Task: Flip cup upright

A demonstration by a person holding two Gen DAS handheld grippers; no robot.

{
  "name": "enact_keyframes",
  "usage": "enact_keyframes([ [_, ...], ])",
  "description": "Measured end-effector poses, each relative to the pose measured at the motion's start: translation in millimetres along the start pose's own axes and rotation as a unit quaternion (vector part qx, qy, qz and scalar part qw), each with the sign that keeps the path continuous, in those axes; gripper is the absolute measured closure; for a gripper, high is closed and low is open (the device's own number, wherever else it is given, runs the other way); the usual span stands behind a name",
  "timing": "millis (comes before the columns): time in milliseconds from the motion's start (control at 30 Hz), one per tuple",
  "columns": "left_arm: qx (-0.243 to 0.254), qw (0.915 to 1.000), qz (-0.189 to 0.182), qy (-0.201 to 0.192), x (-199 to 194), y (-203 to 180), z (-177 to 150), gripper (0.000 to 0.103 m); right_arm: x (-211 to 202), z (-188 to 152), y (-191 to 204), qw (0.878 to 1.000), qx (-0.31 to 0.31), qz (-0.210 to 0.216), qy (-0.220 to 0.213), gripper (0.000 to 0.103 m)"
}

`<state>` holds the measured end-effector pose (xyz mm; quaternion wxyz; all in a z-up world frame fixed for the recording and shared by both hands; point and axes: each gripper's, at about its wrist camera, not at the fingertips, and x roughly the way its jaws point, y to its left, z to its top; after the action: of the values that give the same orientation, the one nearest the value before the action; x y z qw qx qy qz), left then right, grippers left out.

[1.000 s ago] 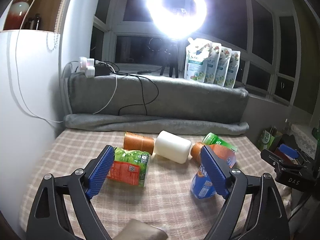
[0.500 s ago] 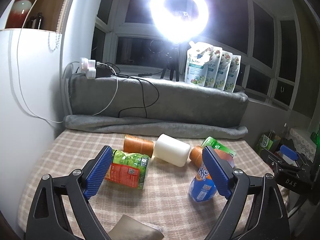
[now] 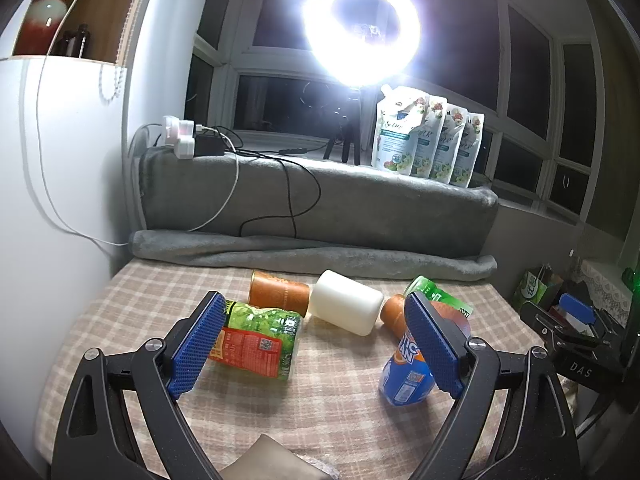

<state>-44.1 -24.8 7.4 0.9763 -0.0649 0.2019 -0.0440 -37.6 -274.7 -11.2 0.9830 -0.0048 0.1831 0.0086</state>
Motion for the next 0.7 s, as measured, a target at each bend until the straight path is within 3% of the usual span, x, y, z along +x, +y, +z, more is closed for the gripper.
enact_keyframes([
  [700, 0.001, 1.0, 0.002, -0.002, -0.2, 1.4, 1.7, 0.012, 1.2, -2.0, 2.1, 1.0, -0.001, 0.003, 0.004, 0.0],
])
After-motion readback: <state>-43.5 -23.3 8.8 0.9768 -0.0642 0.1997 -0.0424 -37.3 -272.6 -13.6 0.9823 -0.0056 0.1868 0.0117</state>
